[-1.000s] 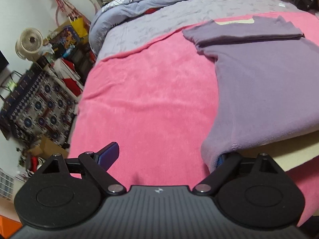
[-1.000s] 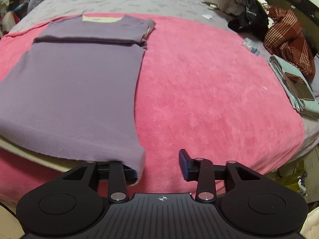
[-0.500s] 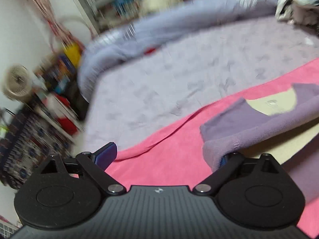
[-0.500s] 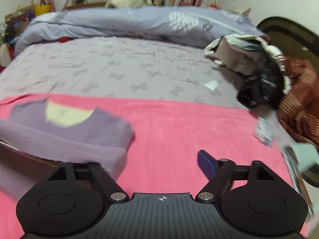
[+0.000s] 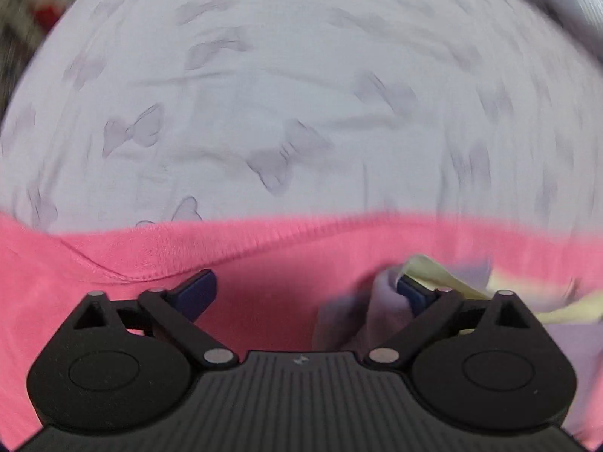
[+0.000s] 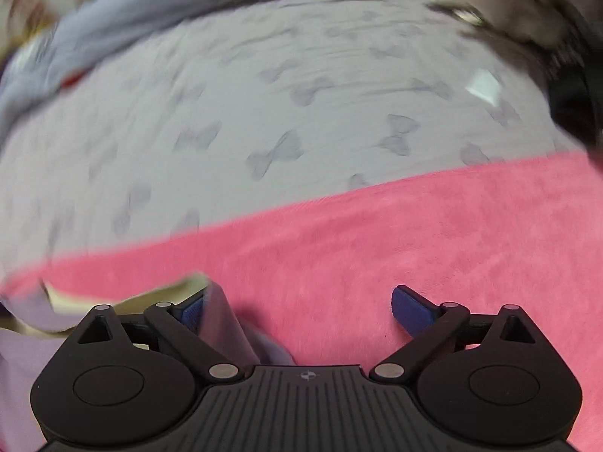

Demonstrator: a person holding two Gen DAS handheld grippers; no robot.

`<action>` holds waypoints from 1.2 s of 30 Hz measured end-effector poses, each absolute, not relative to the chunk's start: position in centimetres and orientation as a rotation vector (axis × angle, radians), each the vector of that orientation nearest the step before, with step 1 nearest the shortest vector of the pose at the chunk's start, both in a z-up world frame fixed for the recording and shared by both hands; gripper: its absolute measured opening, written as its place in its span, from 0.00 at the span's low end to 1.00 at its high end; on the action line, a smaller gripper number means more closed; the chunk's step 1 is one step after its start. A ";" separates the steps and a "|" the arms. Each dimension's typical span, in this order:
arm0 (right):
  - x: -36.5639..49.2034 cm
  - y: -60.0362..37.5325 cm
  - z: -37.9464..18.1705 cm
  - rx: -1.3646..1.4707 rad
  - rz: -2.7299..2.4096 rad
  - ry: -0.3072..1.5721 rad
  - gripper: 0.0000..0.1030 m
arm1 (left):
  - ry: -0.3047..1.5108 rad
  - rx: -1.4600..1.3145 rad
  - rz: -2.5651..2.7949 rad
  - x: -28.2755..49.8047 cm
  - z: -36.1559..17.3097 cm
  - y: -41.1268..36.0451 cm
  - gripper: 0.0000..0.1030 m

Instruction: Fold clothes

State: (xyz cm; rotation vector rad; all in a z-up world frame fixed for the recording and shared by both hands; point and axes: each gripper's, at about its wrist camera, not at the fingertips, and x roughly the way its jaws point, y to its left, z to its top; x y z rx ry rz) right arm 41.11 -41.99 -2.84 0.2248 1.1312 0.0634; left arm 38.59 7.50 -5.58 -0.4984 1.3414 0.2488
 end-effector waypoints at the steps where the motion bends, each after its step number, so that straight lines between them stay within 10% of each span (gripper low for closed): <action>1: 41.2 -42.9 -2.9 0.284 0.048 1.129 0.95 | 1.331 -0.618 0.262 38.9 -5.7 8.7 0.97; 5: 41.3 -44.5 -4.6 0.380 -0.047 1.171 0.97 | 1.348 -0.965 0.261 38.6 -7.6 11.3 0.97; 15: 28.8 -35.2 -2.2 0.021 0.334 0.990 0.64 | 1.025 -0.068 -0.108 24.4 -0.6 -1.6 0.95; 22: 21.4 -33.3 -4.9 -0.334 0.462 0.977 0.65 | 1.158 0.147 -0.048 16.7 -4.8 -3.8 1.00; 24: 20.1 -35.0 -4.8 -0.443 0.364 0.971 0.82 | 1.153 0.125 -0.003 16.1 -3.9 -3.0 1.00; 29: 15.6 -36.5 -3.9 -0.736 0.312 0.877 0.83 | 1.039 0.557 0.129 14.2 -2.5 -6.3 0.98; 36: 14.7 -33.8 -3.7 -0.672 0.349 0.821 0.82 | 1.046 0.464 0.028 13.4 -2.2 -6.2 0.98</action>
